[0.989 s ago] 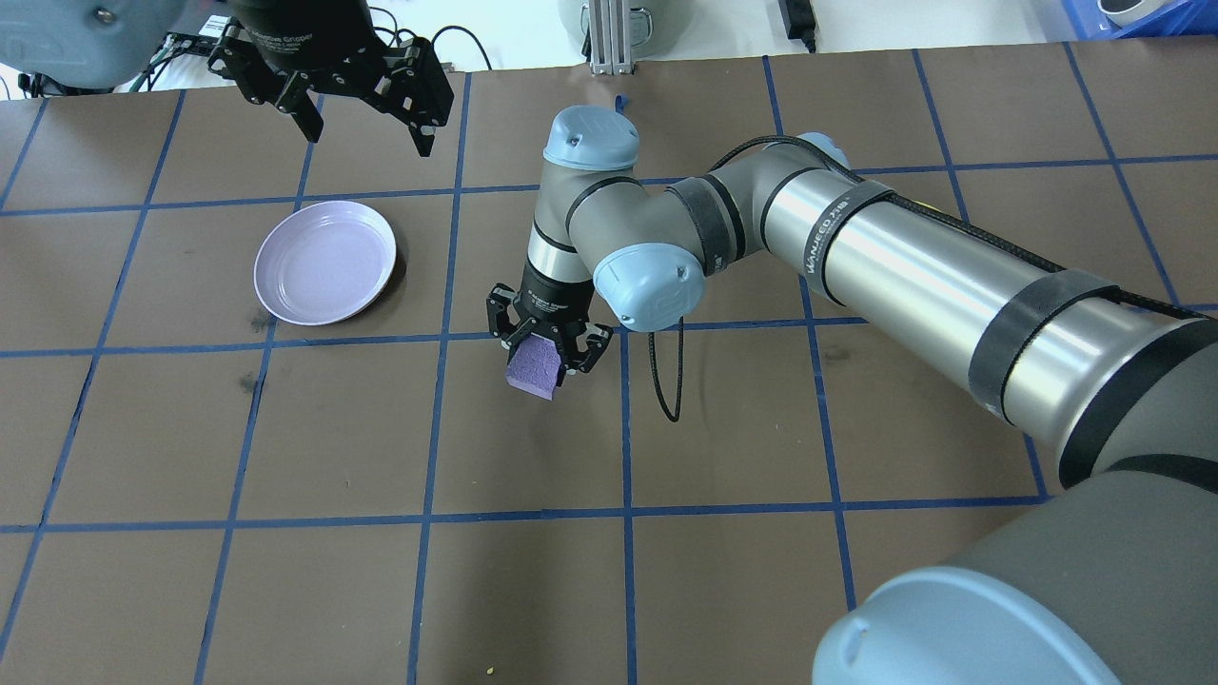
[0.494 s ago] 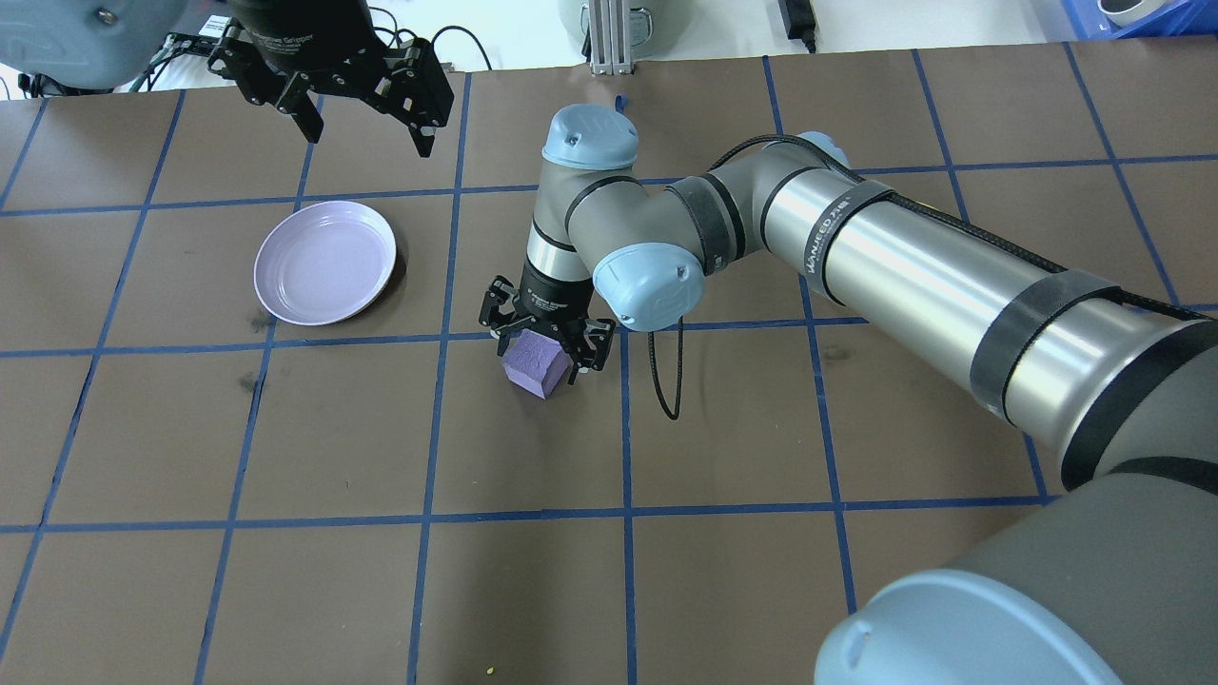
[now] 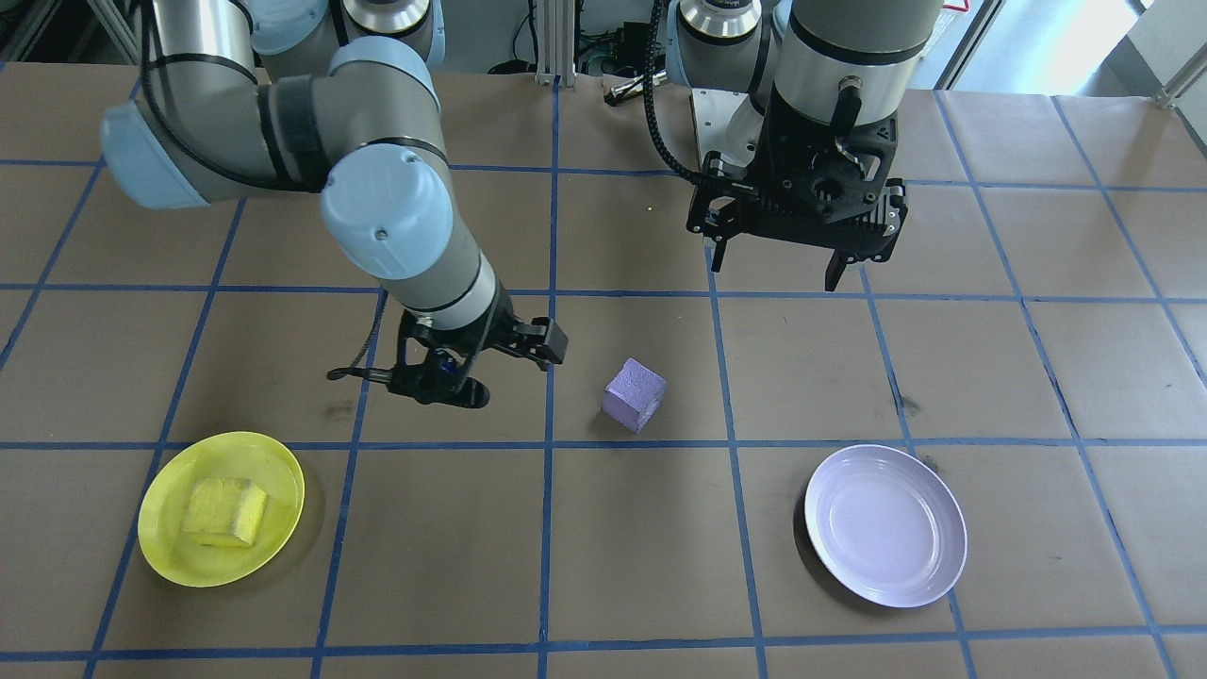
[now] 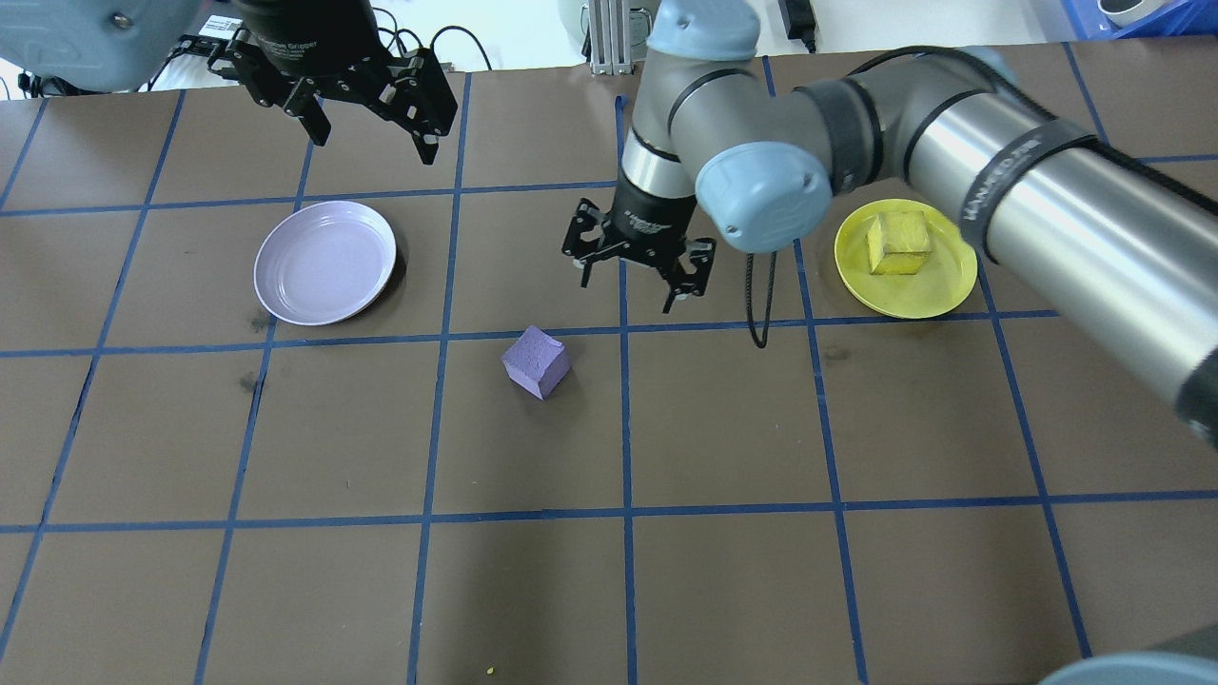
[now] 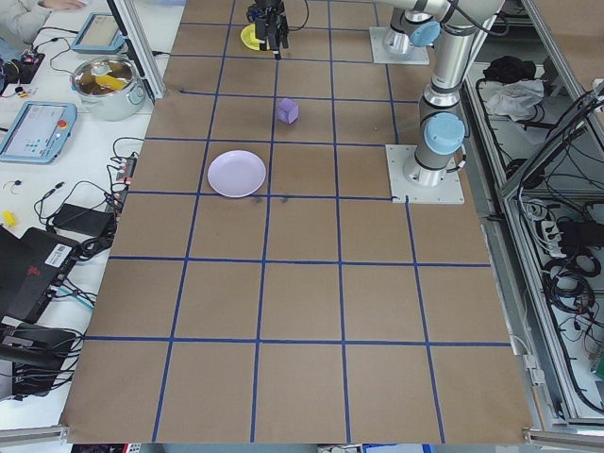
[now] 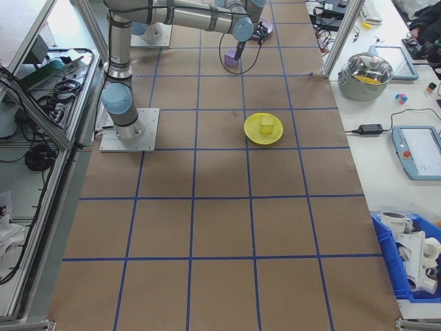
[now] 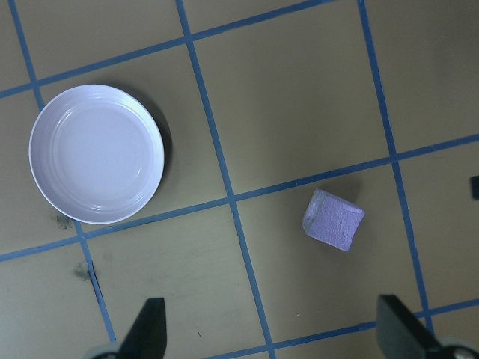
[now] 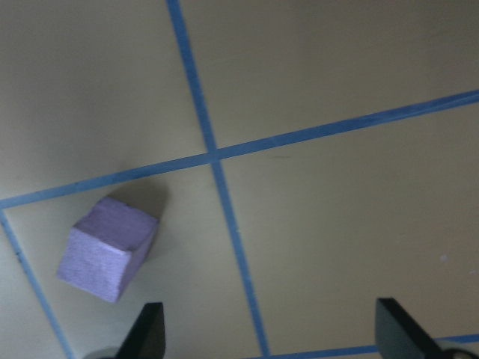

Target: Sort blocks by color into plates

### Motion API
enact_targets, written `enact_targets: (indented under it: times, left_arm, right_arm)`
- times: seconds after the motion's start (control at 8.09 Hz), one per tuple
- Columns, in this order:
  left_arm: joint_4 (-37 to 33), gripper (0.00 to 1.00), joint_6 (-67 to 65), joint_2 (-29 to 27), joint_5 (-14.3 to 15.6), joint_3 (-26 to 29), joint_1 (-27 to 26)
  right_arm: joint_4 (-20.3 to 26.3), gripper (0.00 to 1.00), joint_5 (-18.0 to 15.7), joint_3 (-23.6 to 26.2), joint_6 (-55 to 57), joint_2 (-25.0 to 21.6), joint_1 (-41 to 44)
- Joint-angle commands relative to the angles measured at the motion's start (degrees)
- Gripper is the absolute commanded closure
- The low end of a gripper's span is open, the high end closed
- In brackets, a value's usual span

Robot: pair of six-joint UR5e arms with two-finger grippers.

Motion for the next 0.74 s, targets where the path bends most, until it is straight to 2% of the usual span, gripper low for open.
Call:
enact_targets:
  times: [0.0, 0.25, 0.37, 0.49, 0.62]
  left_arm:
    - [0.51, 0.00, 7.95, -1.93, -0.29, -1.75, -0.71]
    - [1.56, 0.00, 10.19, -2.19, -0.38, -6.66, -1.41]
    - [6.53, 0.00, 12.64, -3.07, -0.38, -9.12, -2.37]
    - [10.67, 0.00, 13.62, -3.95, -1.86, -11.41, -3.43]
    - [11.84, 0.00, 13.11, -4.74, -4.66, -13.61, -4.05]
  right_arm:
    - [6.03, 0.00, -9.17, 0.09, -16.26, -5.25, -8.41]
    - [9.81, 0.00, -9.71, 0.09, -18.49, -8.84, -12.39]
    - [10.87, 0.00, -11.63, 0.09, -19.37, -9.73, -12.75]
    - [10.18, 0.00, -13.73, 0.00, -21.82, -10.79, -12.75]
    - [5.82, 0.00, -14.10, 0.09, -25.50, -10.97, -13.02]
